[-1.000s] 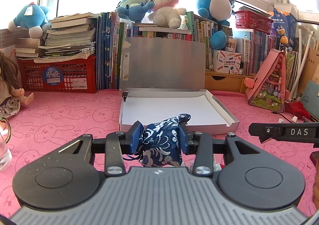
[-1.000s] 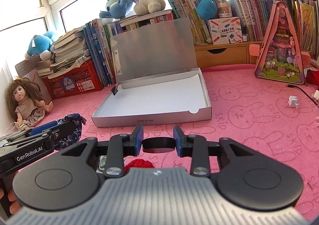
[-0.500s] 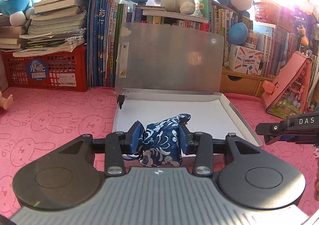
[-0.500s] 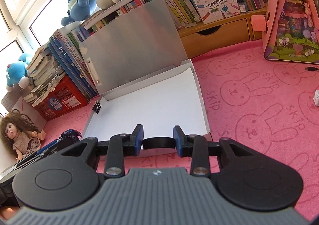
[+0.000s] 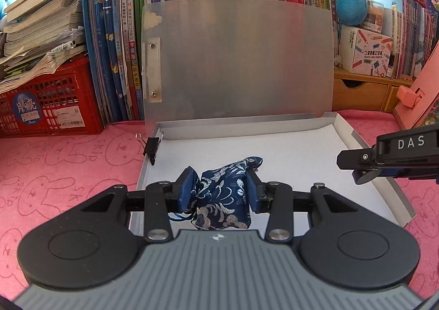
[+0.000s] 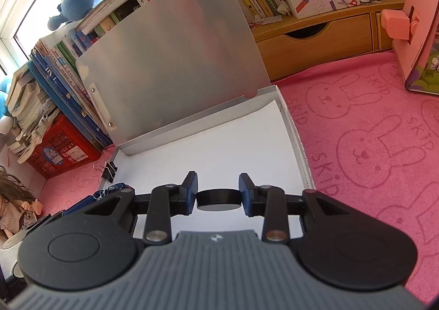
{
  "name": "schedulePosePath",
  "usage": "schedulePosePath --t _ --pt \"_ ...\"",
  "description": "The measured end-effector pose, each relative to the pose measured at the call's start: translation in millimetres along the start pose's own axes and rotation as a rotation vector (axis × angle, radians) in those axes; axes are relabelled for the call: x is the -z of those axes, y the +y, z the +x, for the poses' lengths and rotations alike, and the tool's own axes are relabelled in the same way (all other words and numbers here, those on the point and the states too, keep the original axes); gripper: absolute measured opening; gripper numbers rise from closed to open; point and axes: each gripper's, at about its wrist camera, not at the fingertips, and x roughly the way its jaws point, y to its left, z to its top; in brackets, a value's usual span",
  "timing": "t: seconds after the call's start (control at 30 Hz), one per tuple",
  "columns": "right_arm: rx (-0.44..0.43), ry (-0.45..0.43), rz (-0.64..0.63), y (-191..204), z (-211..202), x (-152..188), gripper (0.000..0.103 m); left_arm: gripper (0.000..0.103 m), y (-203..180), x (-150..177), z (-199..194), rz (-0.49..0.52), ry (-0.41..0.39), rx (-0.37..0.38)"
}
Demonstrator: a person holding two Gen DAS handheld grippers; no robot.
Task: Organize objects
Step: 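Open right tool to drop the black lid while left tool releases the pouch into the box, then withdraw both tools from the box back toward the pile of items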
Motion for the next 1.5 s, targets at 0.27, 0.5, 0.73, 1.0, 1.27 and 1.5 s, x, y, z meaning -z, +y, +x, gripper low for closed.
schedulePosePath --t 0.27,0.5,0.73,1.0,1.27,1.5 --pt "0.011 0.026 -0.011 -1 20 6 0.049 0.053 -2 9 19 0.037 0.03 -0.011" --pt "0.002 -0.009 -0.018 -2 -1 9 0.061 0.078 2 6 1 0.004 0.003 0.004" --pt "-0.003 -0.07 -0.082 3 -45 19 0.067 0.087 -2 8 -45 0.045 -0.061 -0.004" --pt "-0.032 -0.123 -0.164 8 -107 51 0.075 0.089 -3 25 -107 0.088 -0.11 0.015" --pt "-0.051 -0.17 -0.279 15 -160 95 0.084 0.089 2 58 -164 0.067 -0.124 0.058" --pt "-0.021 -0.191 -0.396 20 -184 140 0.086 0.09 13 100 -191 0.026 -0.11 0.06"
